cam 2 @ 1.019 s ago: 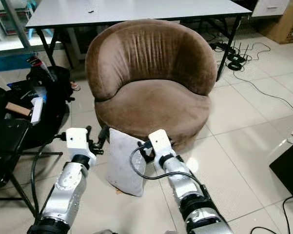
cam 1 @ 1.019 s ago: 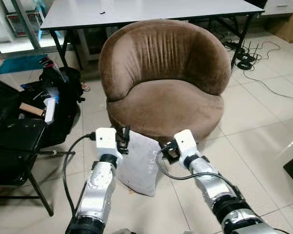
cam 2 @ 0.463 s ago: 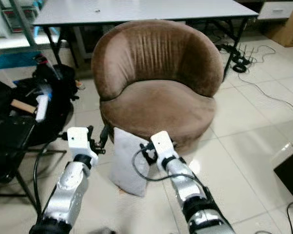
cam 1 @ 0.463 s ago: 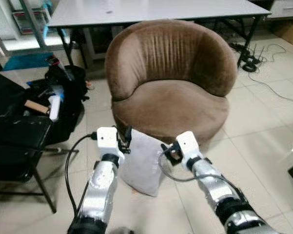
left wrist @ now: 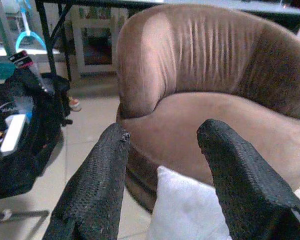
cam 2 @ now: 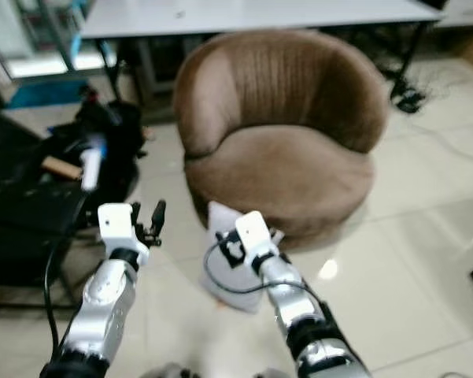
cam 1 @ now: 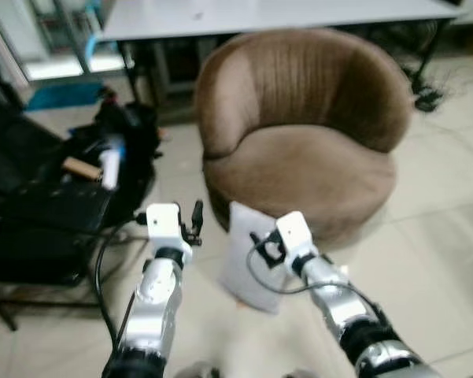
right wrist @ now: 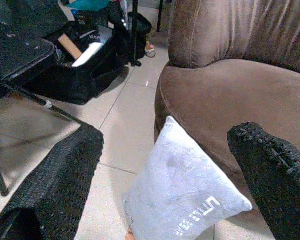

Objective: Move the pillow to the sofa from floor

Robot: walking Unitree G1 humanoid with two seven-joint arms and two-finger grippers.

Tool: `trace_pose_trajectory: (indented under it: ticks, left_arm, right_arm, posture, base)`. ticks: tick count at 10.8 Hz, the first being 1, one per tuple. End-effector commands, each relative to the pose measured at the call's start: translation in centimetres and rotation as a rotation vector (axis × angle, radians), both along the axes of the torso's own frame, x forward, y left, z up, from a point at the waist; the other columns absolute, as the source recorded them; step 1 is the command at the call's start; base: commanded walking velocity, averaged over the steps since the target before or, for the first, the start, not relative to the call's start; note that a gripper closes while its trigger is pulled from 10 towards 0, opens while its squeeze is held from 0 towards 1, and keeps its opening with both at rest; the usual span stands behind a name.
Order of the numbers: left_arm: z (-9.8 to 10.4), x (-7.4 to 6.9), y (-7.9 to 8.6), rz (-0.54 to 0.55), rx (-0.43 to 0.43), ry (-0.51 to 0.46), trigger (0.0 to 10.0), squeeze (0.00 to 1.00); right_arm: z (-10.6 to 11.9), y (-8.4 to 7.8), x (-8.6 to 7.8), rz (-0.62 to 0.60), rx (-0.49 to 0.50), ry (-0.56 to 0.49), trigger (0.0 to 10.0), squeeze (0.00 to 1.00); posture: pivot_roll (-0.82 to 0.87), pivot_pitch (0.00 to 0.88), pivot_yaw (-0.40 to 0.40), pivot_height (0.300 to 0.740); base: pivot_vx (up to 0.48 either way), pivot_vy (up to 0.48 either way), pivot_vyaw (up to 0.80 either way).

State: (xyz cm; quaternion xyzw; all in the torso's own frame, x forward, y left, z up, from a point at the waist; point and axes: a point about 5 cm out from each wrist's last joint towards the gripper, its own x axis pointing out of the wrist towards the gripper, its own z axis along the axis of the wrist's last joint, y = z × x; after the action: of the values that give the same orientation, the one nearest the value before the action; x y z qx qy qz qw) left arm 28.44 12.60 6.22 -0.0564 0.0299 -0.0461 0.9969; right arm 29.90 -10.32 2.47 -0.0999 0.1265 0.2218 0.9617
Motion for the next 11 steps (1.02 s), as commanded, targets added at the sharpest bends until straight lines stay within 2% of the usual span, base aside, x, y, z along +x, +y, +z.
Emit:
trace_pose_trajectory:
  ticks: [1,4,5,8,11]
  left_arm:
    - [0.18,0.04,-0.35,-0.011,0.003,-0.004,10.0,0.0]
    - [0.08,0.04,-0.4,-0.021,0.03,-0.004,10.0,0.0]
    - [-0.28,0.04,-0.44,-0.038,0.073,0.019,10.0,0.0]
    - [-0.22,-0.03,-0.27,-0.05,0.075,0.001,10.0,0.0]
    - [-0.08,0.02,-0.29,-0.074,0.051,-0.008,10.0,0.0]
  right_arm:
    - [0.0,-0.31,0.03,-0.014,0.001,0.004,10.0,0.0]
    - [-0.09,-0.45,-0.01,-0.019,-0.004,0.007,10.0,0.0]
    - [-0.12,-0.46,-0.03,-0.018,-0.004,0.008,10.0,0.0]
    - [-0.14,-0.51,-0.03,-0.02,-0.005,0.009,10.0,0.0]
    - [-0.2,-0.5,-0.05,-0.024,-0.005,0.012,10.0,0.0]
  posture:
    - [-0.09,0.0,0.03,0.727]
    - [-0.09,0.0,0.034,0.727]
    - [-0.09,0.0,0.034,0.727]
    - [-0.1,0.0,0.038,0.727]
    - [-0.1,0.0,0.045,0.727]
  base:
    - [0.0,0.0,0.0]
    - [0.0,0.0,0.0]
    - [0.0,0.0,0.0]
    - [0.0,0.0,0.0]
    - [0.354,0.317,0.0]
